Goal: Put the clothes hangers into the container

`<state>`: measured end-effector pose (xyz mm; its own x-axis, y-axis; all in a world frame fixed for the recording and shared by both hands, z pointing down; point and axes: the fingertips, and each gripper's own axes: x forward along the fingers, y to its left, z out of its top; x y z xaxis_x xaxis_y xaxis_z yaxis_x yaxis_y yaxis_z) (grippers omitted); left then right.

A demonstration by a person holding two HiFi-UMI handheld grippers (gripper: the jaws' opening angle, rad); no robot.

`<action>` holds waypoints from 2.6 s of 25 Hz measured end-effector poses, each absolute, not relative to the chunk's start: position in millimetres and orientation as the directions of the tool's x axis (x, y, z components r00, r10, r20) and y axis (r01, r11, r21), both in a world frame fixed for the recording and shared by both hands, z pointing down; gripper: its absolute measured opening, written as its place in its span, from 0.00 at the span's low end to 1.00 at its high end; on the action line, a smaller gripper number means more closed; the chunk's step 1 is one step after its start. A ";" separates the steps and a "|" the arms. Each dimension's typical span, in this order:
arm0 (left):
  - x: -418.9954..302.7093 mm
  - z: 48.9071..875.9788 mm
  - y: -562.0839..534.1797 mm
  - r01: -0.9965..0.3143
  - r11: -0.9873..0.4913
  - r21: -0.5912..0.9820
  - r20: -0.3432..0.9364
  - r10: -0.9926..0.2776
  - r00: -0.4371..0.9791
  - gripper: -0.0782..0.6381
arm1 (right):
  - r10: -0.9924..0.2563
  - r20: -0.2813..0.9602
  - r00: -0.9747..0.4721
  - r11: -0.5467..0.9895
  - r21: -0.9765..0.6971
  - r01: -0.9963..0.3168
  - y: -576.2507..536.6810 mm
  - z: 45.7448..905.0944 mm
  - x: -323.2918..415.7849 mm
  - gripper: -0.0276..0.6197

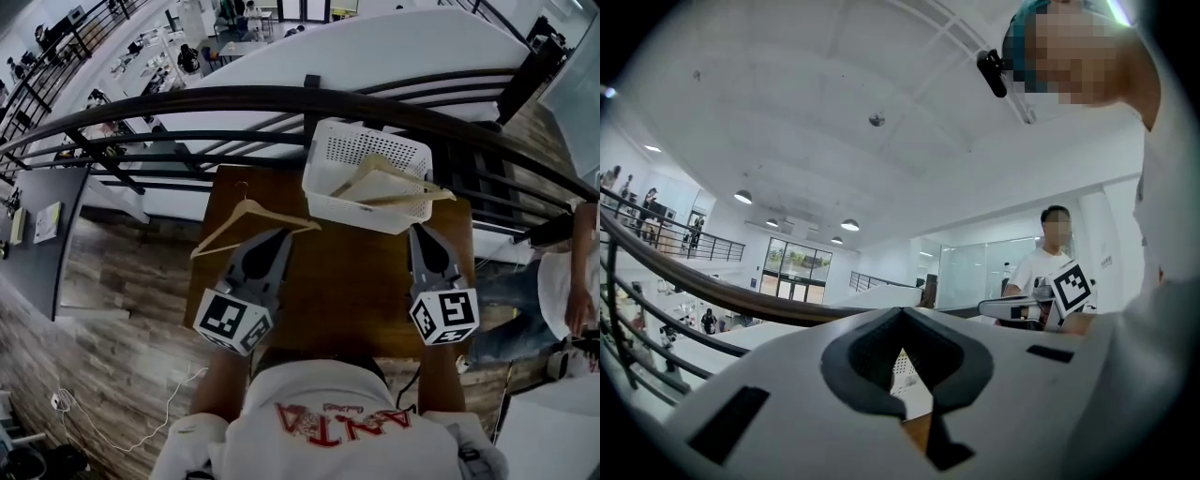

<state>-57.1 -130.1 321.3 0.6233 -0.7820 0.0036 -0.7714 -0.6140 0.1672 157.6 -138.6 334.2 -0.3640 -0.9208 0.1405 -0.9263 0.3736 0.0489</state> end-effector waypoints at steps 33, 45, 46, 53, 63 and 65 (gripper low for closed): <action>-312.8 450.2 -100.5 -0.949 -0.118 0.294 0.205 -0.962 0.183 0.12 | -0.404 0.648 -0.645 0.869 0.051 -0.493 -292.7 579.8 -205.9 0.28; -344.1 485.0 -98.7 -0.940 -0.071 0.333 0.241 -0.958 0.158 0.12 | -0.282 0.838 -0.468 0.852 -0.005 -0.523 -340.8 710.5 -221.7 0.41; -343.7 488.4 -99.2 -0.939 -0.074 0.336 0.246 -0.956 0.163 0.12 | -0.275 0.843 -0.462 0.849 -0.012 -0.528 -342.3 714.9 -221.2 0.41; -350.7 503.9 -99.7 -0.932 -0.056 0.357 0.267 -0.950 0.160 0.12 | -0.267 0.867 -0.421 0.805 -0.040 -0.592 -345.1 737.7 -214.7 0.41; -344.8 501.8 -97.9 -0.934 -0.085 0.347 0.256 -0.949 0.182 0.12 | -0.379 0.820 -0.429 0.799 0.056 -0.598 -323.5 716.6 -214.2 0.27; -350.6 498.0 -99.9 -0.935 -0.083 0.344 0.248 -0.953 0.176 0.12 | -0.431 0.787 -0.443 0.794 0.097 -0.600 -320.7 698.1 -215.2 0.27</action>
<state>-350.6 -99.9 498.0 0.1763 -0.9526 0.2478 -0.9351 -0.0834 0.3444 -215.2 -320.7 698.1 -0.4425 -0.4307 0.7866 -0.6001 0.7940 0.0971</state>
